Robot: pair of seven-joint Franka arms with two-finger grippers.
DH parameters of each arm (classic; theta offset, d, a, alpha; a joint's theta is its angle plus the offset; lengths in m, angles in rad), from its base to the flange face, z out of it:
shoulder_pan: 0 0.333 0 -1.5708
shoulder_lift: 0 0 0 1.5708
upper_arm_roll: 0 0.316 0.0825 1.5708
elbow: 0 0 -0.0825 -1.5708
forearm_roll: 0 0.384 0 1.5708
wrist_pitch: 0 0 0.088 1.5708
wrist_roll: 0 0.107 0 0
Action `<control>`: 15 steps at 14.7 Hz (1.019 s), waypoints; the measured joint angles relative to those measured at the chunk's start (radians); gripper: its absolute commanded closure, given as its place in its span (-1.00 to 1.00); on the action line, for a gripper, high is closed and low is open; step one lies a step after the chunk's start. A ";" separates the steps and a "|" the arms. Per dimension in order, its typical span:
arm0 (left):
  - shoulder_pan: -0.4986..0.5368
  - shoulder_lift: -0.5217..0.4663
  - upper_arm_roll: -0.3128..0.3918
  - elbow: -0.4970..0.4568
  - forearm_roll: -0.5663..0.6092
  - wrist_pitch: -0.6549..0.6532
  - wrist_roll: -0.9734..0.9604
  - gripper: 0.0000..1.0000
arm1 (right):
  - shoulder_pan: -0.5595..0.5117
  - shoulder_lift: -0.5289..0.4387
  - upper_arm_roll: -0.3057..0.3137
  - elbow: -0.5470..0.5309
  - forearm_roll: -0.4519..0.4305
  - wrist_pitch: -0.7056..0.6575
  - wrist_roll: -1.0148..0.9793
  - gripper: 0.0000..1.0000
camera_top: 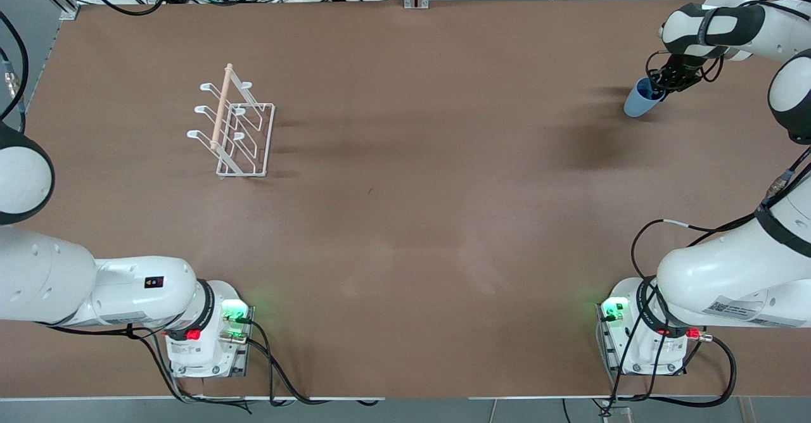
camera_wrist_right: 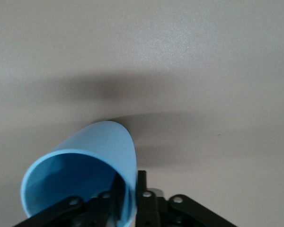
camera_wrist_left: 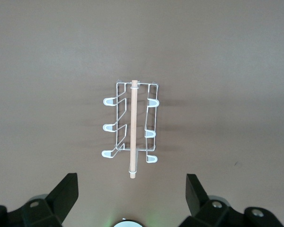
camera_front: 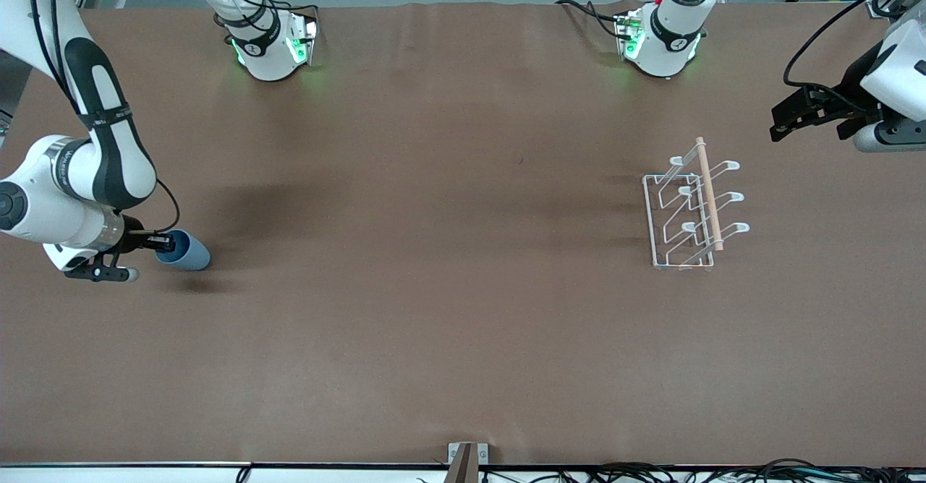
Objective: Hang cup on cup holder
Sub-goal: 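Lift the blue cup with the right gripper while the left gripper approaches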
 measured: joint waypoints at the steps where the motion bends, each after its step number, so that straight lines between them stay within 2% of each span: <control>1: -0.001 0.000 0.000 0.000 0.000 0.000 0.000 -1.00 | 0.000 0.000 0.000 0.000 0.000 0.000 0.000 0.99; 5: -0.002 0.000 -0.002 0.000 0.000 0.000 0.000 -1.00 | 0.000 -0.001 0.013 0.004 0.000 -0.010 -0.002 0.99; 7: -0.002 0.000 -0.002 0.000 0.000 0.000 0.000 -1.00 | 0.001 -0.019 0.049 0.022 0.019 -0.063 -0.003 0.98; 11: -0.002 0.000 -0.002 0.000 0.000 0.000 0.000 -1.00 | 0.011 -0.123 0.122 0.100 0.200 -0.302 -0.003 0.98; 13: -0.005 0.000 -0.007 0.003 -0.001 0.000 0.006 -1.00 | 0.018 -0.170 0.156 0.135 0.329 -0.407 -0.003 0.97; 15: -0.021 0.000 -0.046 0.011 -0.003 0.002 0.016 -1.00 | 0.039 -0.195 0.182 0.149 0.464 -0.451 -0.003 0.96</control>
